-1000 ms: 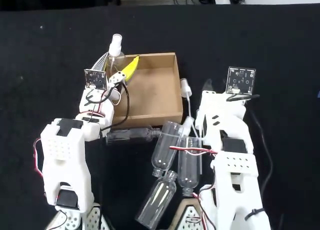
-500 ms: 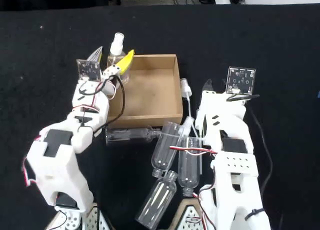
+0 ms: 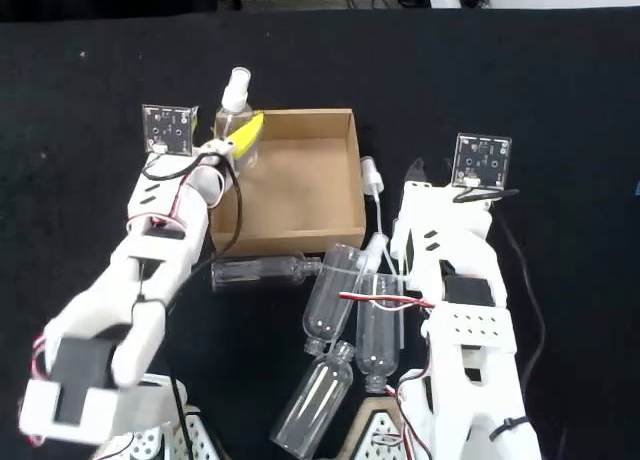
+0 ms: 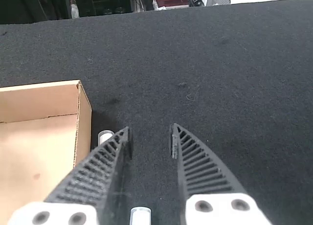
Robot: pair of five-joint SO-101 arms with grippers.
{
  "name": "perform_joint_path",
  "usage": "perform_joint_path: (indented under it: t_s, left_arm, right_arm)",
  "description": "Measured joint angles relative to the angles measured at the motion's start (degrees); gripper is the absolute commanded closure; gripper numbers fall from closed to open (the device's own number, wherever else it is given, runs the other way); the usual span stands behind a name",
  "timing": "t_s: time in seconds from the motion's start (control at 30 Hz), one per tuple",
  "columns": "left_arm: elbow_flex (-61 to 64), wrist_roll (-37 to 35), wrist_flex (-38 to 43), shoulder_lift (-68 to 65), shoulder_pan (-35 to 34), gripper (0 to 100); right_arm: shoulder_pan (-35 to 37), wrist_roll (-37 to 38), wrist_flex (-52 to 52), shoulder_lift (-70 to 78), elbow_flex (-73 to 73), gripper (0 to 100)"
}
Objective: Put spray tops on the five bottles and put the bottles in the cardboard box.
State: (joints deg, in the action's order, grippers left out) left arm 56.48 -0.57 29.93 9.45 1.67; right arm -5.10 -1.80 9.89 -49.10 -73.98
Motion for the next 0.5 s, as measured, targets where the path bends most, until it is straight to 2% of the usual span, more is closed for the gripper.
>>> perform_joint_path:
  t_s: [0.2, 0.5]
  left_arm:
    - [5.4, 0.0, -15.8, 14.0, 0.0, 67]
    - [7.6, 0.0, -50.9, 41.9, 0.0, 67]
  right_arm:
    - [0.0, 0.0, 0.0, 0.0, 0.0, 88.5]
    - [0.0, 0.0, 0.0, 0.0, 0.0, 88.5]
